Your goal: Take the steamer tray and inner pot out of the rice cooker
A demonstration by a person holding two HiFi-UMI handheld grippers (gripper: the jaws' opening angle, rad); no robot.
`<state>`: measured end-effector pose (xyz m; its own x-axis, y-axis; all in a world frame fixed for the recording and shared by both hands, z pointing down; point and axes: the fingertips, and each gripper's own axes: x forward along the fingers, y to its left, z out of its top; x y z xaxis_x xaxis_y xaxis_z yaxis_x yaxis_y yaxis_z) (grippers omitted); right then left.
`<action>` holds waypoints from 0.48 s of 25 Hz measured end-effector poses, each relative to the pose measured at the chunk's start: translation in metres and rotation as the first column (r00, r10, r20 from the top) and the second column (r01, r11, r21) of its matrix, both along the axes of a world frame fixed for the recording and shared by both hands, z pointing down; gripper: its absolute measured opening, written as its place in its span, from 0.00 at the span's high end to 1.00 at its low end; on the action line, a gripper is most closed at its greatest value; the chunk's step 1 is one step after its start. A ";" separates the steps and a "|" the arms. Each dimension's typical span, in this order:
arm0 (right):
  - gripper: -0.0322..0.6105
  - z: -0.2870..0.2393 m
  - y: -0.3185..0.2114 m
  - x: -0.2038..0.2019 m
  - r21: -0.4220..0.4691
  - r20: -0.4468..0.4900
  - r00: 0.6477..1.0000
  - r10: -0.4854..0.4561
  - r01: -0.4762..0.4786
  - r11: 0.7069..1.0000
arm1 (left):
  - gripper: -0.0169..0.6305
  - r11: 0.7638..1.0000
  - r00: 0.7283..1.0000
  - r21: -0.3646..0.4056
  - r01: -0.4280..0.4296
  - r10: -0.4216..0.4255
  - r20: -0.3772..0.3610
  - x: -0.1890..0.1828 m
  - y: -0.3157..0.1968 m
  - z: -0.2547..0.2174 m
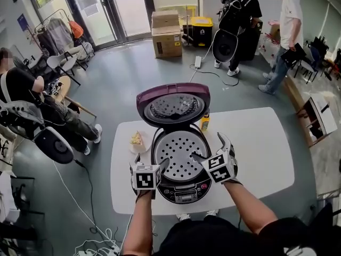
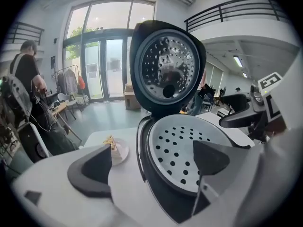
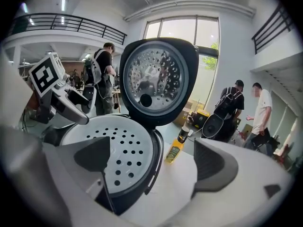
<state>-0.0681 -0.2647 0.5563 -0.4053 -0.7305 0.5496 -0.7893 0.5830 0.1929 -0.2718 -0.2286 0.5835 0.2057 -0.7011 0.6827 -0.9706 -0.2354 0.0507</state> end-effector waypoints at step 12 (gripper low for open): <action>0.31 0.040 -0.020 -0.015 -0.076 -0.176 0.980 -0.089 0.077 0.994 | 0.21 0.996 0.992 -0.072 -0.050 0.058 0.113 -0.002 -0.017 0.027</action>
<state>-0.0827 -0.2844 0.5962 -0.3536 -0.6568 0.6661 -0.6938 0.6617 0.2842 -0.2737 -0.2453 0.6104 0.1589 -0.6415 0.7505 -0.9570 -0.2870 -0.0428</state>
